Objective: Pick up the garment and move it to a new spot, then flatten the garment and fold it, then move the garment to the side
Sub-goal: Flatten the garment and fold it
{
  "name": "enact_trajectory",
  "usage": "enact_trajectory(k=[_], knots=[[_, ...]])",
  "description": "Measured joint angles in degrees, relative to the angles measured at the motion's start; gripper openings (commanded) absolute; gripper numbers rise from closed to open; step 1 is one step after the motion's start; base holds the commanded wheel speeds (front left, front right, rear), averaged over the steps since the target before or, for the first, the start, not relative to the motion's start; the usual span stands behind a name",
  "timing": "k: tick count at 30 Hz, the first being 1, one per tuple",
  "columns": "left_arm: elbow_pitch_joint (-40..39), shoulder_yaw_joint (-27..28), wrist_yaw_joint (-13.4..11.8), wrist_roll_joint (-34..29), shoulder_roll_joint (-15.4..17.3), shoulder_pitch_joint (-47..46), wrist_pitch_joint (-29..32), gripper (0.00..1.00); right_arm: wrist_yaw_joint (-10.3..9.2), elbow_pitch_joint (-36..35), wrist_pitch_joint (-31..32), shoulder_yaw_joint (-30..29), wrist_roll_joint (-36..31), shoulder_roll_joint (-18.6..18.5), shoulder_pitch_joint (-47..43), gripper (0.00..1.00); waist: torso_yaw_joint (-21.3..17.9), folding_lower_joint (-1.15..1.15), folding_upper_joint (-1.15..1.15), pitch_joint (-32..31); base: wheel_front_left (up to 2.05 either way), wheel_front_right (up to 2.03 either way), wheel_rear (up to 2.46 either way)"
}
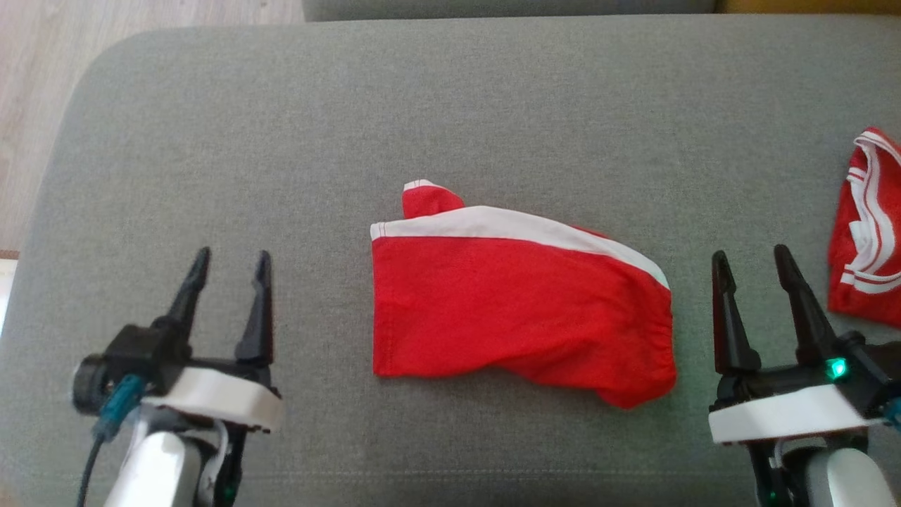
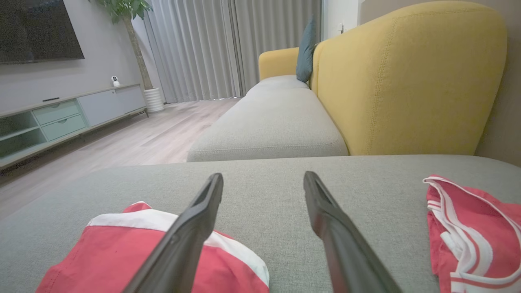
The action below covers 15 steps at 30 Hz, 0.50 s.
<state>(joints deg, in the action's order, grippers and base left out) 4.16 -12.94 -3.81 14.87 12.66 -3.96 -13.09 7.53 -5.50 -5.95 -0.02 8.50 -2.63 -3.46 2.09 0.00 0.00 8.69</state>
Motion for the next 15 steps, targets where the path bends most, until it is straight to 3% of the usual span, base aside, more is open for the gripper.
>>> enact_trajectory(k=[9,15], knots=[[5.44,-5.91,6.8,3.91,-1.78,-10.92,9.91,1.0,0.0,-0.81,1.04,1.38,-0.44,0.01,0.85,1.0,-0.78,0.0,0.0,3.22,0.0,0.0,0.0],[13.34,-7.36,9.22,7.91,-2.56,-18.24,17.77,1.0,0.0,-1.03,1.49,1.69,-0.44,0.01,2.29,1.0,-2.42,0.0,0.0,6.28,0.0,0.0,0.0]])
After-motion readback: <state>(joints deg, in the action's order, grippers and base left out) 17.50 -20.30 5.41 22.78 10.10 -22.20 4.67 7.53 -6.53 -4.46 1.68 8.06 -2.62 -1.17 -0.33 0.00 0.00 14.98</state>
